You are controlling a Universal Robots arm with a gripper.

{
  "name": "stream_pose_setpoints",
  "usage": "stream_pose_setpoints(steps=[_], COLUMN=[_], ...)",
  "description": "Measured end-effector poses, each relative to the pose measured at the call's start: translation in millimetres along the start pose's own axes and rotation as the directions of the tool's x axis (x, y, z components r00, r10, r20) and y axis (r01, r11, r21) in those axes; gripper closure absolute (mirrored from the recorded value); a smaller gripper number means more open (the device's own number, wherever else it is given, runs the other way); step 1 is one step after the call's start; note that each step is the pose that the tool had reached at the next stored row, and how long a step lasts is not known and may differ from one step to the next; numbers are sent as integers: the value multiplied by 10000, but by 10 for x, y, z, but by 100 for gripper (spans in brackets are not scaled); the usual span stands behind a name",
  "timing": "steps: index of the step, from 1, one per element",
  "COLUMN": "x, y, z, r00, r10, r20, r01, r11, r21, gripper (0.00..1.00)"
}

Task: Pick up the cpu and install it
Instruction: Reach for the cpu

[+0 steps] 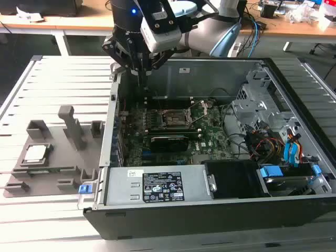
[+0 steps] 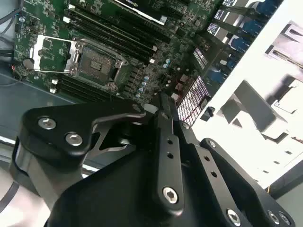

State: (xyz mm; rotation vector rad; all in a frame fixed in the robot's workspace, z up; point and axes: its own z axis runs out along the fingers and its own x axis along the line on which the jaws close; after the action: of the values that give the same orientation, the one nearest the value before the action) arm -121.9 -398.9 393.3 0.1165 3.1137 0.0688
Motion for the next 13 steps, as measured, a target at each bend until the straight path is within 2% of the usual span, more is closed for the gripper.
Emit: stream_pose_setpoints(steps=[3,7,13], x=[9,71,313], y=[-1,-5,-23], z=[0,-2,-8], r00=[10000,10000,10000], r10=[1,0,0], r20=[0,0,0], r01=[-1,0,0], r11=[10000,10000,10000], r21=[0,0,0], gripper=[89,89,89])
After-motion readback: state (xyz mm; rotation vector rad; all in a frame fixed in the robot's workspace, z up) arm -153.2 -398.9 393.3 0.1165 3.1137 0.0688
